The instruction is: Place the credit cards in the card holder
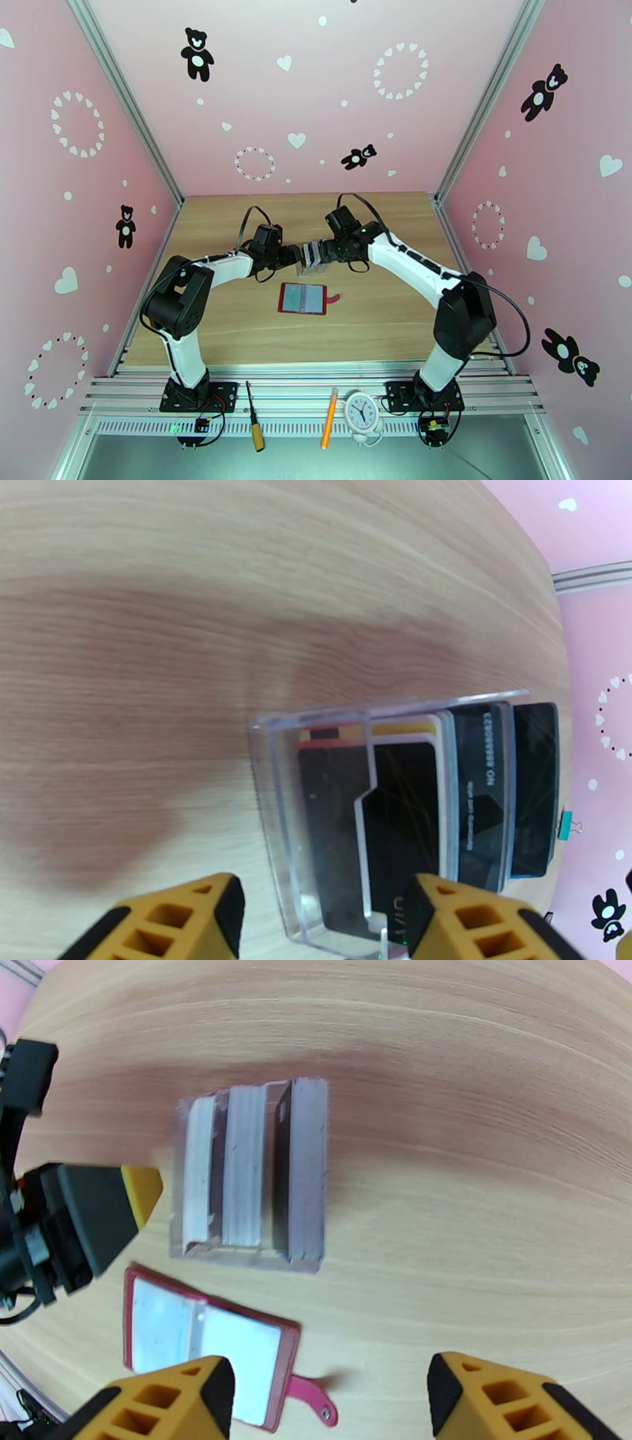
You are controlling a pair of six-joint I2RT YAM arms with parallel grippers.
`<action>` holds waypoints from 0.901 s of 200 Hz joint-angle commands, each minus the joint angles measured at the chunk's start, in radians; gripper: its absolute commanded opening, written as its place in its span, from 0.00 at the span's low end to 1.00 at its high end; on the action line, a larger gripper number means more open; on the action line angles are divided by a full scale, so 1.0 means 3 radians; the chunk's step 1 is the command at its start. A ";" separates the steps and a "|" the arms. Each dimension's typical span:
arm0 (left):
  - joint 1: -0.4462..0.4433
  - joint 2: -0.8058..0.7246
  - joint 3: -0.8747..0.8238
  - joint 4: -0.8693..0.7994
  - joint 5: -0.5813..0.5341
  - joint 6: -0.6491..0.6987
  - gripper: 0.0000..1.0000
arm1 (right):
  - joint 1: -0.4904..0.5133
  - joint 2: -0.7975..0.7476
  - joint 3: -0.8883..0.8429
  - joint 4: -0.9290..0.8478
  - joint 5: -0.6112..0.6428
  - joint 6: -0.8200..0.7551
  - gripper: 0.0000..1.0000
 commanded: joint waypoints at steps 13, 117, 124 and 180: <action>0.0015 0.0132 -0.0006 0.0141 0.0165 -0.0061 0.59 | -0.0049 0.0262 0.0305 -0.0166 0.0026 -0.0122 0.68; 0.0061 0.0275 0.0129 -0.0134 0.0131 -0.0019 0.49 | -0.0057 0.0851 0.0795 -0.0300 -0.0025 -0.0225 0.60; 0.0070 0.0281 0.0129 -0.0129 0.0151 -0.0027 0.49 | -0.0057 0.0882 0.0811 -0.0309 -0.0023 -0.0234 0.59; 0.0077 0.0304 0.0139 -0.0141 0.0197 -0.0030 0.49 | -0.0057 0.1077 0.0969 -0.0352 -0.0056 -0.0291 0.54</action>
